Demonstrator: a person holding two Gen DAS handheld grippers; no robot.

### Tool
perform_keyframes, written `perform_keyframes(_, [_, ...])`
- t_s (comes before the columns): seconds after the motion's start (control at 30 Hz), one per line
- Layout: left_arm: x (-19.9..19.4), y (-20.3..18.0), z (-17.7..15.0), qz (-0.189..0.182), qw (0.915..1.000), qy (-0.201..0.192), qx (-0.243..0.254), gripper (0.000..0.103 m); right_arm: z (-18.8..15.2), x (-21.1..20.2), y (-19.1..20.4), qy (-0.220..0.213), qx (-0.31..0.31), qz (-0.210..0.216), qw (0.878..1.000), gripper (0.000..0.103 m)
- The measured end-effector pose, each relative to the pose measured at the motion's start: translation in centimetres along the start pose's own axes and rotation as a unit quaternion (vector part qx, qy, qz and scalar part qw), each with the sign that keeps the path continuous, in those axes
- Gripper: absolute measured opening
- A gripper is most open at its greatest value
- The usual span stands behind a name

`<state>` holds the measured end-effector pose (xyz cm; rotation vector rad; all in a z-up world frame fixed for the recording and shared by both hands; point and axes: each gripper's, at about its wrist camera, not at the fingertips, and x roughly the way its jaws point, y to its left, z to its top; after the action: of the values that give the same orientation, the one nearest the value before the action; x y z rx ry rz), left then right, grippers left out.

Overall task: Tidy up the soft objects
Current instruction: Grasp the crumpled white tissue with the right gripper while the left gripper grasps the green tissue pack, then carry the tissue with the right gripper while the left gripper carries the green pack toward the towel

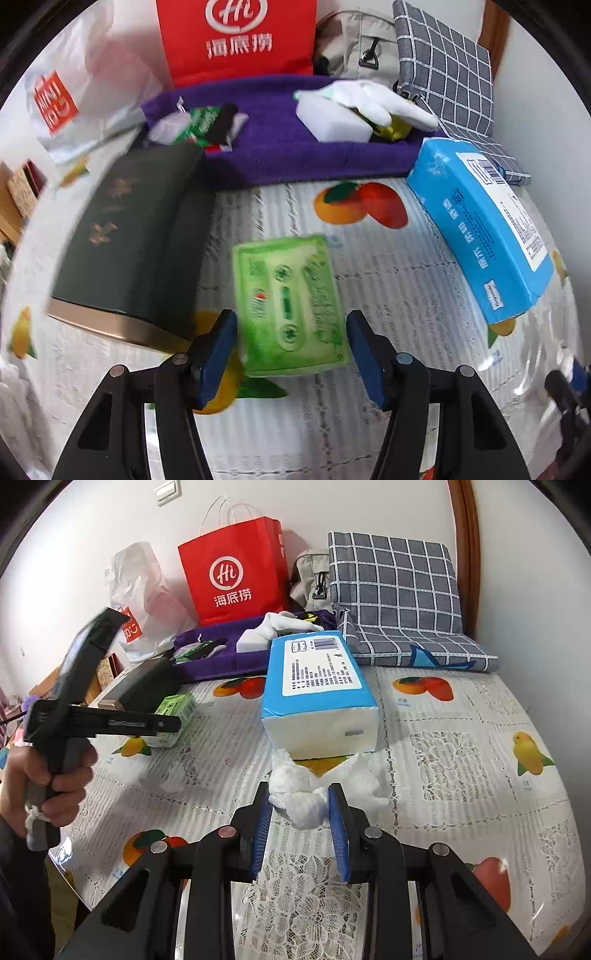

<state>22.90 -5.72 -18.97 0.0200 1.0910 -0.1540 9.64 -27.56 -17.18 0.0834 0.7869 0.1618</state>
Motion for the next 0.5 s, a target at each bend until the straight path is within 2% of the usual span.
perform_keyframes(0.07, [0.3,-0.1,-0.2,0.004,1.0,0.004,-0.003,0.058,0.0,-0.2,0.4,0.0,-0.011,-0.008,1.0,0.03])
perform_keyframes(0.1, [0.3,-0.2,-0.3,0.01,0.9999,0.0,0.0,0.052,-0.1,-0.4,0.6,0.0,-0.014,-0.01,1.0,0.03])
perform_keyframes(0.27, [-0.7,0.1,-1.2,-0.015,0.9999,0.004,-0.007,0.049,0.4,-1.0,1.0,0.001,-0.013,-0.015,1.0,0.03])
perform_keyframes(0.5, [-2.5,1.5,-4.5,-0.023,0.9995,0.017,-0.01,0.049,1.0,-1.3,1.1,0.007,-0.005,-0.027,1.0,0.03])
